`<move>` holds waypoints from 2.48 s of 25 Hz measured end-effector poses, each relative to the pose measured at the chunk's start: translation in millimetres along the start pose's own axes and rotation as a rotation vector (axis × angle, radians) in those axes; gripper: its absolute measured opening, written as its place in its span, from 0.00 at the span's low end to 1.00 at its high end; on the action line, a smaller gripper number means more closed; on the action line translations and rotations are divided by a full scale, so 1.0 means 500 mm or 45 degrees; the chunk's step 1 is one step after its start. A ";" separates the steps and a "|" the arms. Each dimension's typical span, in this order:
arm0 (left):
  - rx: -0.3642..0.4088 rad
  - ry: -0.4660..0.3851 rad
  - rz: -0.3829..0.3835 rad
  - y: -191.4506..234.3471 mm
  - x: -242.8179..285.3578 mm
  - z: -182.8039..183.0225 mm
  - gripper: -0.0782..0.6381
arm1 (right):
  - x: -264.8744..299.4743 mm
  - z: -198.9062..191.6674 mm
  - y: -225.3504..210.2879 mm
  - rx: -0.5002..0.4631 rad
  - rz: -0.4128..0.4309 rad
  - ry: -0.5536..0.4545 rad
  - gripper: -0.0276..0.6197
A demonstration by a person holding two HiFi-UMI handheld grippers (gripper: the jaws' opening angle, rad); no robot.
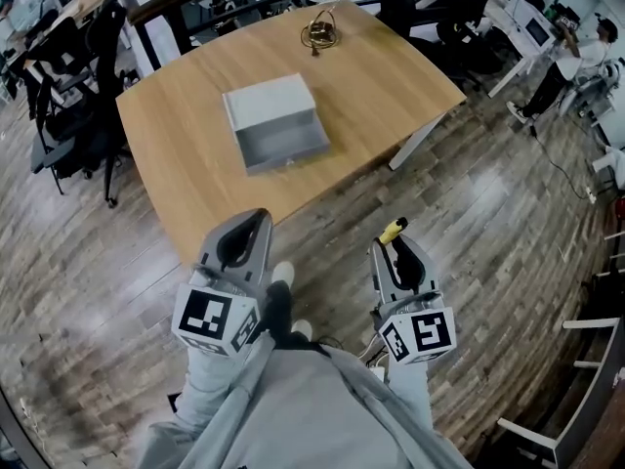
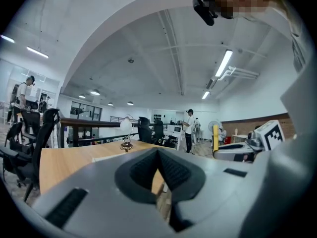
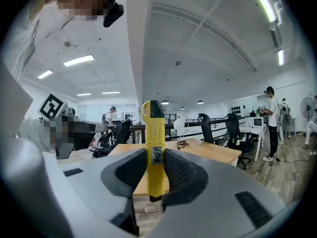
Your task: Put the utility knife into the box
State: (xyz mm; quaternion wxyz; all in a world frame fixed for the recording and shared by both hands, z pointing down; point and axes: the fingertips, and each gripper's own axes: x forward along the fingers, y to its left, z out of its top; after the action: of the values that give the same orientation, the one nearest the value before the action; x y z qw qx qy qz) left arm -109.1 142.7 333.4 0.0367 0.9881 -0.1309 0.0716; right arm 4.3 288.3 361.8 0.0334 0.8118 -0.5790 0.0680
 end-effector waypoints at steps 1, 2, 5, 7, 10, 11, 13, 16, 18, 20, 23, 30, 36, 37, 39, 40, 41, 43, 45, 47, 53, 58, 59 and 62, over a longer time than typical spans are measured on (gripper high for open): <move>-0.005 -0.003 0.005 0.013 0.015 0.003 0.14 | 0.019 0.005 -0.005 -0.006 0.003 0.002 0.23; -0.010 -0.006 0.008 0.027 0.032 0.007 0.14 | 0.040 0.013 -0.010 -0.013 0.007 0.001 0.24; -0.007 -0.017 -0.004 0.074 0.089 0.028 0.14 | 0.114 0.041 -0.021 -0.031 0.016 -0.010 0.24; 0.000 -0.024 -0.014 0.110 0.122 0.042 0.14 | 0.164 0.057 -0.025 -0.042 0.015 -0.014 0.24; -0.004 -0.030 -0.004 0.167 0.162 0.058 0.14 | 0.233 0.071 -0.030 -0.042 0.012 -0.014 0.23; -0.006 -0.029 -0.005 0.184 0.174 0.061 0.14 | 0.252 0.074 -0.032 -0.040 0.010 -0.013 0.24; -0.006 -0.025 -0.012 0.214 0.196 0.066 0.14 | 0.289 0.081 -0.033 -0.041 0.005 -0.007 0.24; -0.005 -0.019 -0.031 0.249 0.225 0.069 0.14 | 0.330 0.085 -0.035 -0.046 -0.005 0.001 0.23; -0.010 -0.015 -0.044 0.264 0.243 0.067 0.14 | 0.348 0.085 -0.040 -0.047 -0.017 0.010 0.23; -0.017 -0.008 -0.048 0.279 0.258 0.065 0.14 | 0.363 0.084 -0.045 -0.046 -0.028 0.023 0.24; -0.028 0.010 -0.047 0.294 0.275 0.060 0.14 | 0.379 0.080 -0.054 -0.039 -0.039 0.048 0.23; -0.049 0.043 0.015 0.324 0.319 0.036 0.14 | 0.441 0.067 -0.086 -0.033 0.010 0.068 0.23; -0.060 0.042 0.170 0.369 0.384 0.039 0.14 | 0.555 0.072 -0.135 -0.045 0.174 0.066 0.23; -0.064 0.042 0.207 0.380 0.396 0.041 0.14 | 0.581 0.076 -0.143 -0.050 0.212 0.067 0.24; -0.079 0.042 0.290 0.403 0.419 0.044 0.14 | 0.636 0.082 -0.156 -0.063 0.296 0.072 0.23; -0.086 0.042 0.332 0.414 0.429 0.048 0.14 | 0.663 0.086 -0.161 -0.071 0.342 0.074 0.23; -0.089 0.040 0.372 0.425 0.438 0.052 0.14 | 0.689 0.090 -0.164 -0.080 0.388 0.075 0.23; -0.095 0.033 0.449 0.444 0.455 0.060 0.14 | 0.737 0.100 -0.168 -0.097 0.481 0.073 0.23; -0.107 0.027 0.525 0.459 0.466 0.063 0.14 | 0.779 0.107 -0.167 -0.113 0.571 0.072 0.23; -0.120 0.025 0.598 0.469 0.472 0.062 0.14 | 0.812 0.111 -0.163 -0.129 0.657 0.073 0.23; -0.144 0.018 0.791 0.481 0.453 0.061 0.14 | 0.861 0.125 -0.124 -0.175 0.889 0.060 0.23; -0.154 0.023 0.867 0.474 0.429 0.058 0.14 | 0.862 0.132 -0.097 -0.199 0.980 0.065 0.23; -0.153 0.026 0.876 0.473 0.423 0.057 0.14 | 0.860 0.132 -0.091 -0.202 0.992 0.067 0.23; -0.145 0.034 0.894 0.473 0.408 0.051 0.14 | 0.857 0.129 -0.076 -0.208 1.013 0.073 0.23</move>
State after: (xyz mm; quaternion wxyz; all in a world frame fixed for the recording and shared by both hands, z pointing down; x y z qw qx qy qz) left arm 27.0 -139.3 351.6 0.0666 0.8782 -0.4659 0.0852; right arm 182.2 -108.5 362.6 0.0851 0.5169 -0.8502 0.0520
